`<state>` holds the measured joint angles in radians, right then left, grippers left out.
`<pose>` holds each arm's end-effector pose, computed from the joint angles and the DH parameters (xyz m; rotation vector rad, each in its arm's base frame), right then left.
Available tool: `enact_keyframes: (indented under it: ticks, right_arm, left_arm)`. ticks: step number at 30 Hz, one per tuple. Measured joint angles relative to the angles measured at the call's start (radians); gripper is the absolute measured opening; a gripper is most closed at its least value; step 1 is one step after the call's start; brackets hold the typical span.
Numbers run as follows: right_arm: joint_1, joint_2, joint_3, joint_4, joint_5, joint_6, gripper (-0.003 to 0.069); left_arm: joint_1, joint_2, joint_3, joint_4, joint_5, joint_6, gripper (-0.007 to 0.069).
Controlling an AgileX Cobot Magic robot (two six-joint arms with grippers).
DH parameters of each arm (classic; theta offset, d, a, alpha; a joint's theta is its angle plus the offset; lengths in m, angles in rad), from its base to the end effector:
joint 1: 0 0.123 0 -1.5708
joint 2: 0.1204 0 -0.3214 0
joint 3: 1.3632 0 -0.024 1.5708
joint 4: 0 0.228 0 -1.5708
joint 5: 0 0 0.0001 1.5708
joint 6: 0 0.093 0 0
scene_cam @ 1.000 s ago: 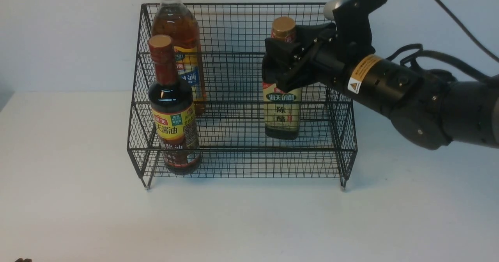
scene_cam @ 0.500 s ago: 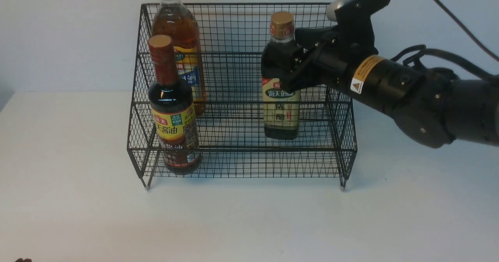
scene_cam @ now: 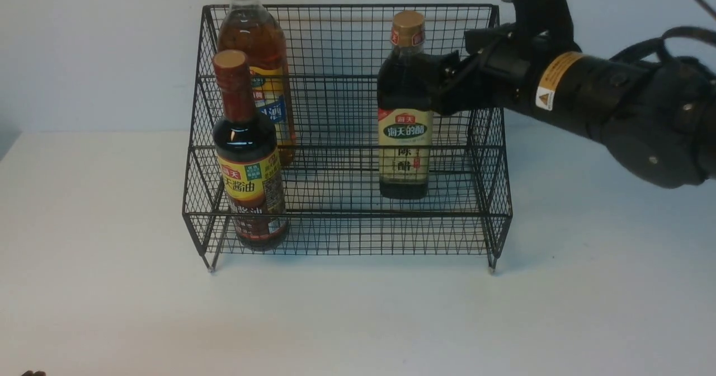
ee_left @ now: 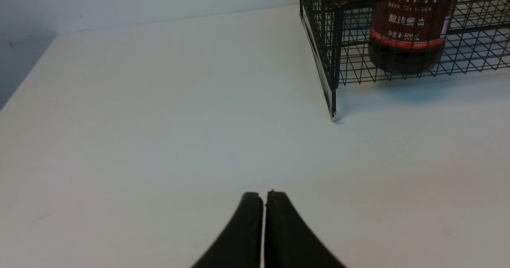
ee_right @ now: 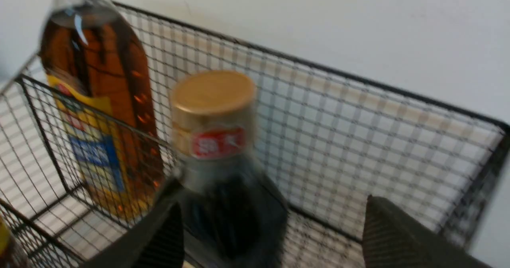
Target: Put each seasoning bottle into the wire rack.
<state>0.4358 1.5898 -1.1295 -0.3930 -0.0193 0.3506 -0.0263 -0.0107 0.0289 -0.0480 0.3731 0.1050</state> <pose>0.3196 0.1496 0.3481 -0.4631 1.8792 0.2702 -0.0050 -0.0015 0.1699 0.0932 1.8722 0.0070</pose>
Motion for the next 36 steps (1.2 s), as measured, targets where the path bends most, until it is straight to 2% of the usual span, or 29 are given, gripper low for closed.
enact_keyframes:
  ticks: [3,4,7,10,11,15,22,26,30,36]
  right_arm:
    - [0.000,-0.071,0.000,0.040,0.158,0.014,0.0509]
    - [0.000,-0.077,0.000,0.042,0.158,0.014,0.0504]
    - [0.000,-0.183,0.001,0.088,0.327,0.014,0.0365]
    - [0.000,-0.263,0.001,0.115,0.400,0.000,0.0223]
    - [0.000,-0.345,0.007,0.146,0.441,-0.031,0.0089]
    - [0.000,-0.492,0.047,0.200,0.454,-0.103,0.0001]
    - [-0.062,-0.781,0.216,0.296,0.376,-0.164,-0.0014]
    - [-0.130,-0.960,0.369,0.354,0.337,-0.186,-0.0015]
    - [-0.185,-1.129,0.525,0.455,0.299,-0.280,-0.0015]
    - [-0.211,-1.274,0.648,0.482,0.264,-0.332,-0.0015]
  left_arm:
    - [0.000,0.000,0.000,0.000,0.000,0.000,-0.0005]
    - [0.000,0.000,0.000,0.000,0.000,0.000,-0.0005]
    - [0.000,0.000,0.000,0.000,0.000,0.000,-0.0005]
    - [0.000,0.000,0.000,0.000,0.000,0.000,-0.0005]
    - [0.000,0.000,0.000,0.000,0.000,0.000,-0.0005]
    - [0.000,0.000,0.000,0.000,0.000,0.000,-0.0005]
    - [0.000,0.000,0.000,0.000,0.000,0.000,-0.0005]
    - [0.000,0.000,0.000,0.000,0.000,0.000,-0.0005]
    - [0.000,0.000,0.000,0.000,0.000,0.000,-0.0005]
    - [0.000,0.000,0.000,0.000,0.000,0.000,-0.0005]
